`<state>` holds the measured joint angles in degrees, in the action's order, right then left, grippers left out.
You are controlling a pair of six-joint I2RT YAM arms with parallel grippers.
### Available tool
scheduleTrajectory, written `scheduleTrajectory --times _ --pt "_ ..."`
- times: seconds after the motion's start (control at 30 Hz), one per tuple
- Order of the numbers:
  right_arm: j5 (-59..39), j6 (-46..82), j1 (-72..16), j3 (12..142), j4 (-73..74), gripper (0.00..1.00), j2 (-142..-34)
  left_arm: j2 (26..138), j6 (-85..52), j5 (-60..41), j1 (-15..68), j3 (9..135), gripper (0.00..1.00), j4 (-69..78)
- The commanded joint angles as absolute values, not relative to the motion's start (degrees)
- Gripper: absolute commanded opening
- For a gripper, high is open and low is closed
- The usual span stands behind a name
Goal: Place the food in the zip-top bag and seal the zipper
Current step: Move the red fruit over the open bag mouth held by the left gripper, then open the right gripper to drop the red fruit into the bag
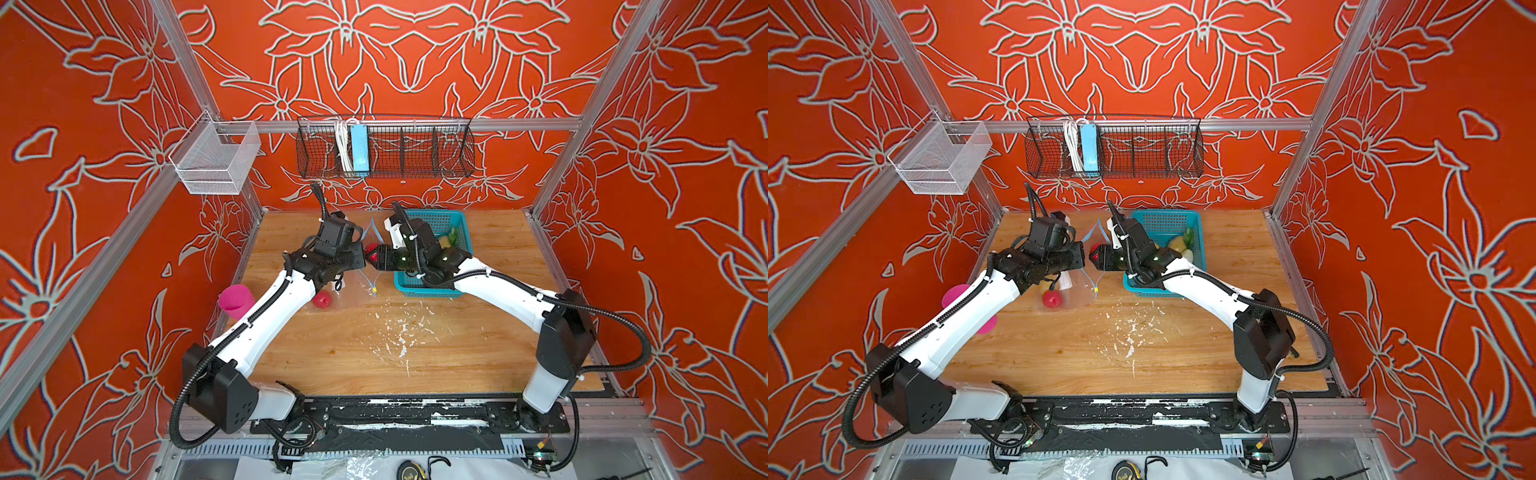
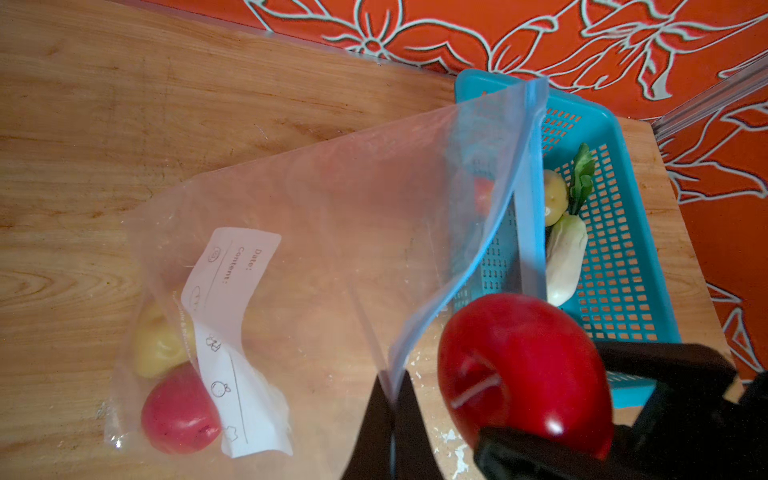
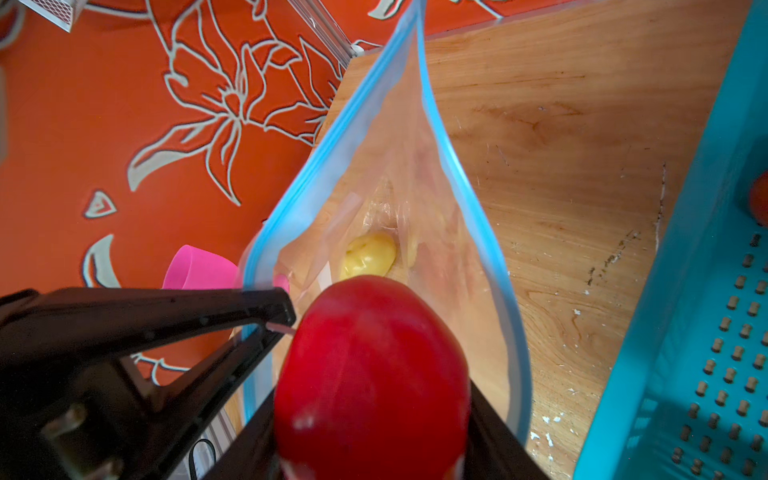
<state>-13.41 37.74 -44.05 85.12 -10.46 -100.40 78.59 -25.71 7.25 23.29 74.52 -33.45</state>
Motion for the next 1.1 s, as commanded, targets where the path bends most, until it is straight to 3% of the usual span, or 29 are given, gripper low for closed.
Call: scheduleTrajectory --times 0.0,0.37,0.73,1.0,1.07 --pt "-12.00 38.58 -44.48 84.77 -10.61 0.45 -101.20 77.78 -25.66 7.91 23.64 75.06 0.00 -33.67" --pt "-6.55 35.77 -44.50 87.23 -18.26 0.46 -101.40 77.41 -25.59 7.91 23.60 74.87 0.00 -33.49" --pt "-8.27 35.98 -46.59 86.13 -12.88 0.47 -101.35 77.81 -25.84 7.65 23.64 75.01 0.00 -33.75" --pt "-9.41 34.85 -46.94 90.53 -17.44 0.48 -105.46 77.70 -25.68 8.00 23.68 74.97 0.00 -33.66" --pt "-10.38 35.10 -46.93 90.56 -16.78 0.53 -105.93 77.74 -25.72 8.08 23.65 74.88 0.00 -33.66"
